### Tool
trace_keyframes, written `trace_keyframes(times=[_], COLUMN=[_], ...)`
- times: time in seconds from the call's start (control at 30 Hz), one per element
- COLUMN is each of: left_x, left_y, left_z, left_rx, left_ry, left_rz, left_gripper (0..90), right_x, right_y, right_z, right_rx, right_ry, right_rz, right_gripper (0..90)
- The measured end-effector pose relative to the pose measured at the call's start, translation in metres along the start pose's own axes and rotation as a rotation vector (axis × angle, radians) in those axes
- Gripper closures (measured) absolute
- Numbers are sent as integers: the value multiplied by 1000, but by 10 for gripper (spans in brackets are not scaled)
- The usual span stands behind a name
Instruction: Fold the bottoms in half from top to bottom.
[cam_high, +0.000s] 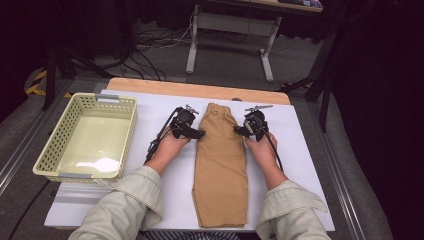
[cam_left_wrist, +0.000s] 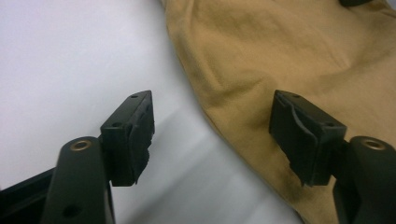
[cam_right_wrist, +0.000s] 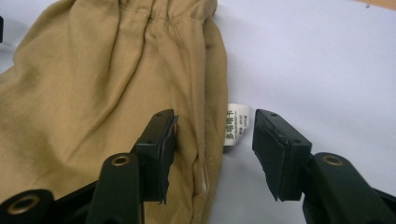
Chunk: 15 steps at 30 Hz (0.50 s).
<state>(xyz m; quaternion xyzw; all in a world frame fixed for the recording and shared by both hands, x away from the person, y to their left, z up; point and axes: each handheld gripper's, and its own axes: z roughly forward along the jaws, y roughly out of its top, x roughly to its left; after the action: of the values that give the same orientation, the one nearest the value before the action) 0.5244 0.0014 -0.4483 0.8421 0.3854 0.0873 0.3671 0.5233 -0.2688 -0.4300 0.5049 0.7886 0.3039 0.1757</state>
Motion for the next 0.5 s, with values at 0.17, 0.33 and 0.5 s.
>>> trace_keyframes(times=[0.17, 0.33, 0.5], left_x=[-4, -8, -10], left_y=[1, 2, 5], left_z=[3, 8, 8], left_rx=[6, 28, 50], left_ry=[7, 12, 52], left_rz=[-4, -14, -11], left_gripper=[352, 424, 501], right_x=[1, 2, -1], right_y=[-1, -1, -1], right_z=[5, 8, 12], right_rx=[8, 18, 33], right_ry=[-2, 2, 19], right_rz=[1, 1, 21], right_gripper=[506, 519, 511])
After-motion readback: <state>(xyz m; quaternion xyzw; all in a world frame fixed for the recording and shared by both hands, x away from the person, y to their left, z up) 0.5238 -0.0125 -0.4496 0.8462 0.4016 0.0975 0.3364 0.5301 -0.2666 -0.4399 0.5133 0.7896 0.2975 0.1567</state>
